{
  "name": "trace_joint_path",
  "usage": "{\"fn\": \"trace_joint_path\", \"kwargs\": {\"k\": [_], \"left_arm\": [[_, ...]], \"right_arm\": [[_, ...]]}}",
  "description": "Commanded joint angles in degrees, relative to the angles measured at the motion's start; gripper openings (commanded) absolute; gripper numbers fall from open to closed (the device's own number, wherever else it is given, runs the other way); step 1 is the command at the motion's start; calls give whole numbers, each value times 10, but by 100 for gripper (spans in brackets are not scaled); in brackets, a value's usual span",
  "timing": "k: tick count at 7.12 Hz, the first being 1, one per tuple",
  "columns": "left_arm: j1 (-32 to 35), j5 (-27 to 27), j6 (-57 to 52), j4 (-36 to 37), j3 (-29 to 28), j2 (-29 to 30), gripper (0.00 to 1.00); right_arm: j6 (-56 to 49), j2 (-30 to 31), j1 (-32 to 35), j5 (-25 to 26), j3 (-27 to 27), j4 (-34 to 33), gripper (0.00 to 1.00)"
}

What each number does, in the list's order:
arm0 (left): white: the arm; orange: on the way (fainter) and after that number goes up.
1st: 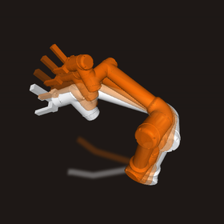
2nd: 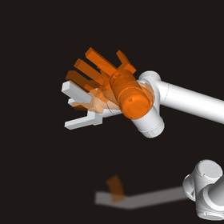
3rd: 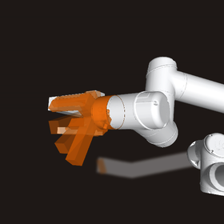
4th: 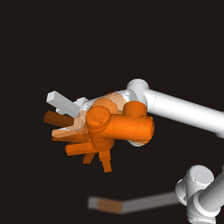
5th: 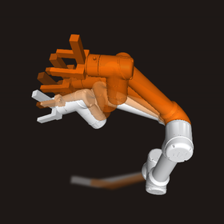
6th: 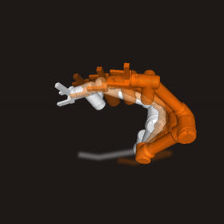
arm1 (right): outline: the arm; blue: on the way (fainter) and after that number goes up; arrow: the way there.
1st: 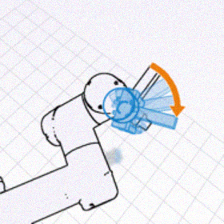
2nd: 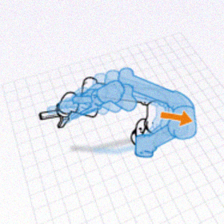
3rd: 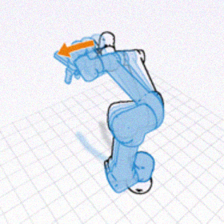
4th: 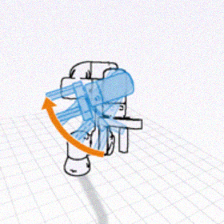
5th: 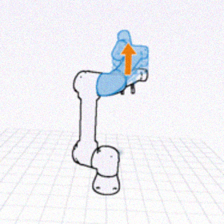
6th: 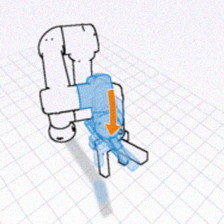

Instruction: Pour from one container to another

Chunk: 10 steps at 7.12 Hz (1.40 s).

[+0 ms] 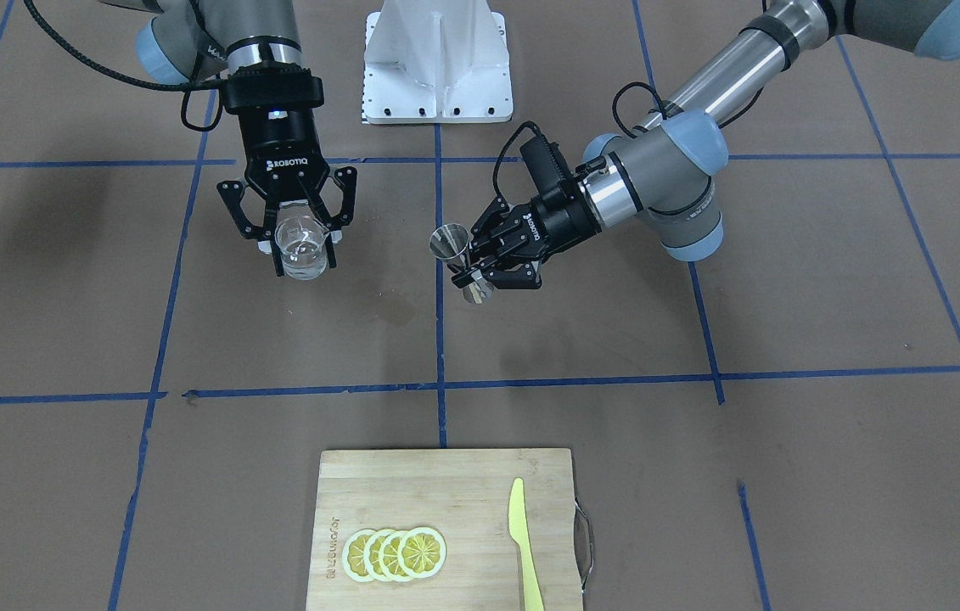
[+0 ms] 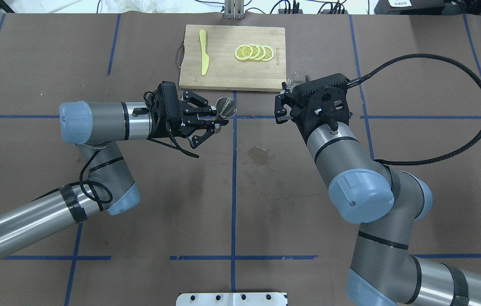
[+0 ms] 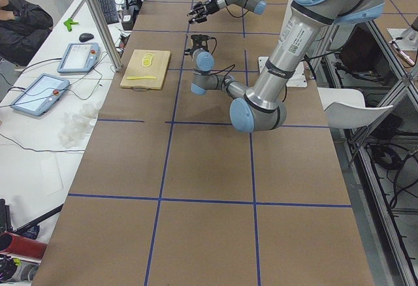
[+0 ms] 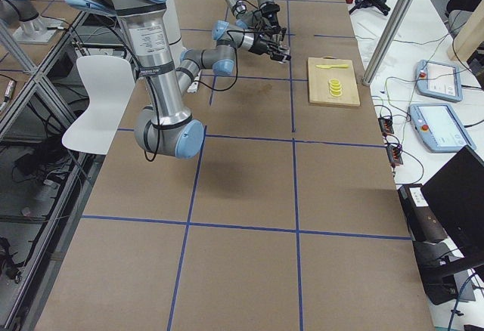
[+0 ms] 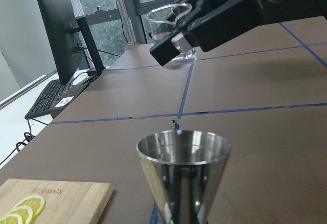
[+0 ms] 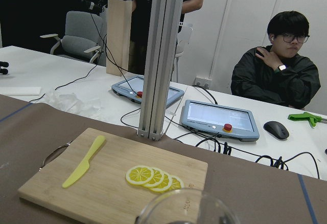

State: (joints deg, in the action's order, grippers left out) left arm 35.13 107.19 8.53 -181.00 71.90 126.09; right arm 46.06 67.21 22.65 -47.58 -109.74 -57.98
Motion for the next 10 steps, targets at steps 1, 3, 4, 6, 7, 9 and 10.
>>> {"fn": "trace_joint_path", "kwargs": {"k": [1,3,4,6,7,9,10], "left_arm": [[-1,0,14,1,0,-1,0],[-2,0,13,1,1,-1,0],[-2,0,13,2,1,-1,0],[-7,0,13,2,3,0,0],[-7,0,13,2,3,0,0],[-9,0,13,2,4,1,0],[-11,-1,14,2,8,0,0]], "right_arm": [[-1,-3,-5,13,-2,-16,0],[-10,-65,-12,34,-2,-145,0],[-28,-85,-24,54,1,-170,0],[-43,-92,-42,69,8,-173,0],[-58,-117,-47,79,15,-207,0],[-59,-152,-50,85,22,-266,0],[-60,-157,-52,89,33,-267,0]]}}
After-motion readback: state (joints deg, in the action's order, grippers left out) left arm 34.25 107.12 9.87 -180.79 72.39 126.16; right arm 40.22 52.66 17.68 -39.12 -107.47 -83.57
